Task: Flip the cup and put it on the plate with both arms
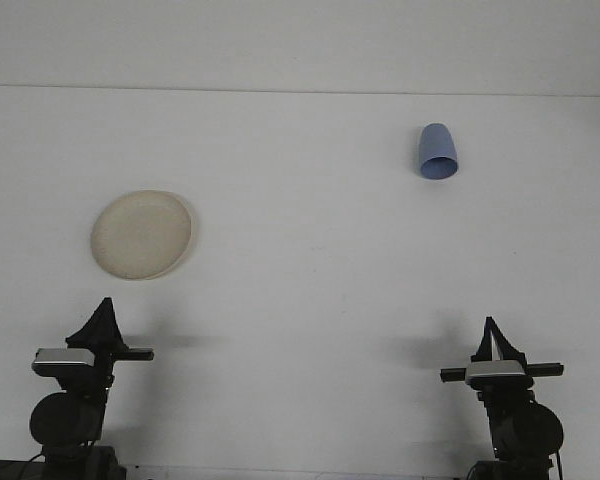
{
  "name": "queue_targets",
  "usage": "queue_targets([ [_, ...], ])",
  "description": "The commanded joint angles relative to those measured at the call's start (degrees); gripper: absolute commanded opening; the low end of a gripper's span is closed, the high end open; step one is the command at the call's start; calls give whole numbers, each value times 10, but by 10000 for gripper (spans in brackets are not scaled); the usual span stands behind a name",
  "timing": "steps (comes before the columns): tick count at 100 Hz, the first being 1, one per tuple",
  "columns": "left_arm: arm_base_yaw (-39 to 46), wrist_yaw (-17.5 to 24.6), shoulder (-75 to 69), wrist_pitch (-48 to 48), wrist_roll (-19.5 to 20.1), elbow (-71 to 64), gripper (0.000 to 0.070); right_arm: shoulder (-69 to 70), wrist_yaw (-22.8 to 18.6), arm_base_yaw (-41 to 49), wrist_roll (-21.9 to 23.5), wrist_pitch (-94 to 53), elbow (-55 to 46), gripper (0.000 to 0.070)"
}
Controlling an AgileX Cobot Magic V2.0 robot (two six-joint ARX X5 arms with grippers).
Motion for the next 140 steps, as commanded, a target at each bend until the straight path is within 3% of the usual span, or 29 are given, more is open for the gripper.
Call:
queue_targets([
  [1, -1, -1, -1, 6, 7, -11, 14, 0, 0, 0, 3, 7, -1, 0],
  [68, -1, 0, -1, 6, 7, -11, 14, 0, -5, 0, 11, 12, -1, 0],
  [82, -1, -1, -1, 6, 7, -11, 14, 0, -16, 1, 93, 38, -1, 0],
  [99, -1, -1, -1, 6, 7, -11, 14, 0, -11, 0, 266, 57, 0, 0],
  [108, -1, 0, -1, 6, 7, -11, 14, 4, -16, 0, 294, 56, 16, 0],
  [123, -1, 0, -1, 6, 7, -11, 14, 71, -15, 1, 290, 56, 87, 0],
  [135, -1, -1, -1, 6, 7, -11, 14, 180, -13, 1, 245, 50, 168, 1],
  [140, -1, -1, -1, 6, 7, -11, 14, 230, -16, 1, 222, 50, 200, 54],
])
